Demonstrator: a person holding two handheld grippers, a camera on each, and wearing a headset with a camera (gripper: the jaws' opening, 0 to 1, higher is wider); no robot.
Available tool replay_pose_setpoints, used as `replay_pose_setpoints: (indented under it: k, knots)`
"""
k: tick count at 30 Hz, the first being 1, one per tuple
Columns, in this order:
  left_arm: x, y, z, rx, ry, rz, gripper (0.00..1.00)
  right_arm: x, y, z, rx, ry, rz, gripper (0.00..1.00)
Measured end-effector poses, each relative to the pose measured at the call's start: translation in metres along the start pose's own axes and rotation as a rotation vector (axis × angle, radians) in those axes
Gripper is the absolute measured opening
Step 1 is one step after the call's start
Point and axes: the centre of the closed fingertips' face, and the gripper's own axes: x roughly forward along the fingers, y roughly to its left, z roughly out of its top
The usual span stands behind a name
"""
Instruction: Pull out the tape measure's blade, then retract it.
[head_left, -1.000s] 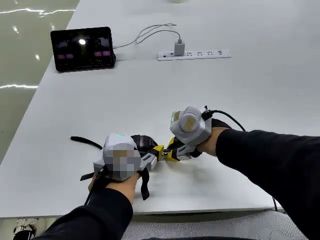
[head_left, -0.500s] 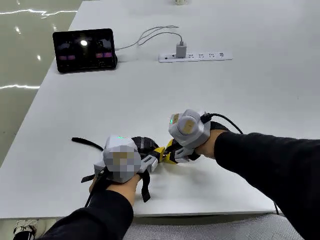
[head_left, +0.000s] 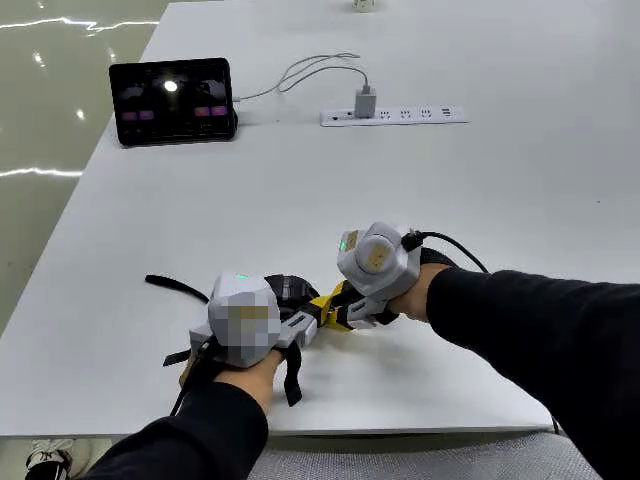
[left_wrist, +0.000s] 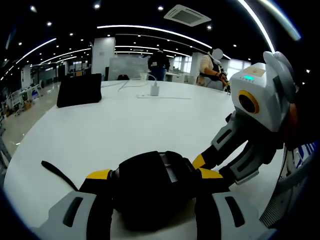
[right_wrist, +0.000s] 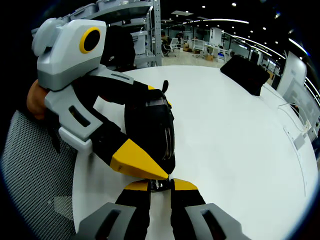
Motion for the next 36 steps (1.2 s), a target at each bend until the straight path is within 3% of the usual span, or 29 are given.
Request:
replay_pose_setpoints:
  k: [15,27,29,32,36]
  knots:
    - [-0.0005,-0.0011,0.0000,0.004,-0.011,-0.007,0.63,0.0004,0.0002,0.0007,0.001,-0.034,-0.033,0.13]
    - [-0.0011,-0.0008,-0.0001,-0.002,-0.003,-0.012,0.63,-0.0003,0.0005,0.0006,0.013,-0.032,-0.053,0.13]
    - [-0.0010,-0.0007,-0.0001,-0.008,-0.005,-0.018,0.63,-0.0004,0.0002,0.0006,0.025,-0.033,-0.058,0.13]
    - [-0.0019,0.0005,-0.0037,-0.066,0.020,-0.034,0.63,-0.0017,0.0001,0.0010,0.028,-0.042,-0.069,0.14]
    - [-0.0033,-0.0005,-0.0012,-0.056,0.021,-0.037,0.63,-0.0051,0.0018,0.0014,0.031,-0.048,-0.077,0.17]
